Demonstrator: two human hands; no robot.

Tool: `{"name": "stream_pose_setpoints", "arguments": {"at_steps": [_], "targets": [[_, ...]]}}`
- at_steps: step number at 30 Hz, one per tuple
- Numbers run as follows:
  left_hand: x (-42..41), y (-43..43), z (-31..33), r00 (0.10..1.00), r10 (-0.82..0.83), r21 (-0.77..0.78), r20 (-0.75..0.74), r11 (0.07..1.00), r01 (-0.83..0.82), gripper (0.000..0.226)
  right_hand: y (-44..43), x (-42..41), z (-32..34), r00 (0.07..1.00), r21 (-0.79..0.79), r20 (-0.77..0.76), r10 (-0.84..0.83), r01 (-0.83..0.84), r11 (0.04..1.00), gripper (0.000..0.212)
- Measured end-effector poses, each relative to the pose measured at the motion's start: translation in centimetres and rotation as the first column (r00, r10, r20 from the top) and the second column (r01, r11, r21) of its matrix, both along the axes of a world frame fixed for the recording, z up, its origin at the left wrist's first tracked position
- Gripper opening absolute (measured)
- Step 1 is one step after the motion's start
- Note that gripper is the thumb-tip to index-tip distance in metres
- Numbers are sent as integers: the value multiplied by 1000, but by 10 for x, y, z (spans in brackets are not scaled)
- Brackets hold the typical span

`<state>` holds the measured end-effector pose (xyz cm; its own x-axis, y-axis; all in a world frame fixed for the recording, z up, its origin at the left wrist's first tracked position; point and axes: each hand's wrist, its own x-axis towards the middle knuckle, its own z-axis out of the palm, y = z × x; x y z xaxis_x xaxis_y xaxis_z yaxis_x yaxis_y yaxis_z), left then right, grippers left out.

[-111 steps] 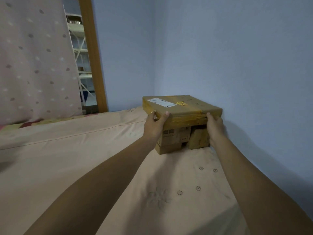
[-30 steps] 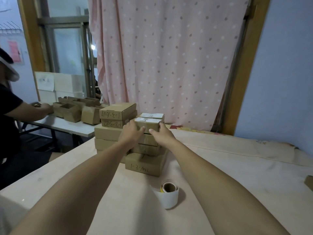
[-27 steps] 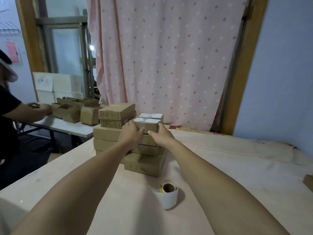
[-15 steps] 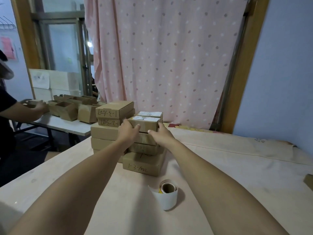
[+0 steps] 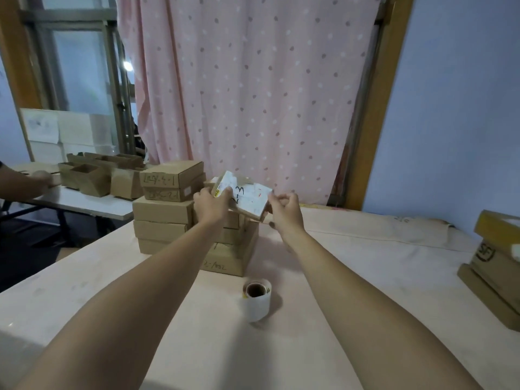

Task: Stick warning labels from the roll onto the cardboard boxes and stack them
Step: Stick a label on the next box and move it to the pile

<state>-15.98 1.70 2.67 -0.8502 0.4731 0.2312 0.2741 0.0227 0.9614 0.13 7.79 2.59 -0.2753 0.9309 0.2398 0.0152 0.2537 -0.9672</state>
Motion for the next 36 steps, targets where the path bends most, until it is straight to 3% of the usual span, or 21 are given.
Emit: {"name": "stream_pose_setpoints", "arguments": {"at_steps": [3,8,14,18,21,25,30,36], "targets": [[30,3,0,998,-65,34,22,997,65,56,-1,39,2,988,-209,-114,101,-123,970,29],[96,6,-11,969,-219,132,112,970,204,40,-3,111,-9,987,-281,-61,152,-163,946,27],[173,13,-56,905,-395,67,157,919,389,42,-5,181,-60,954,-390,263,145,-32,920,17],[197,26,-97,876,-462,-149,136,865,479,40,-22,210,-86,915,-342,386,115,26,939,16],[217,20,-116,860,-493,-260,129,820,509,26,-35,227,-98,891,-337,444,100,63,939,22],[226,16,-132,837,-520,-321,171,774,546,12,-40,240,-107,859,-323,502,99,80,943,24],[217,15,-137,812,-530,-375,244,721,583,16,-30,242,-114,852,-358,508,123,79,930,13],[210,3,-126,833,-527,-458,169,706,540,6,-28,233,-116,825,-379,541,164,65,923,25]]}}
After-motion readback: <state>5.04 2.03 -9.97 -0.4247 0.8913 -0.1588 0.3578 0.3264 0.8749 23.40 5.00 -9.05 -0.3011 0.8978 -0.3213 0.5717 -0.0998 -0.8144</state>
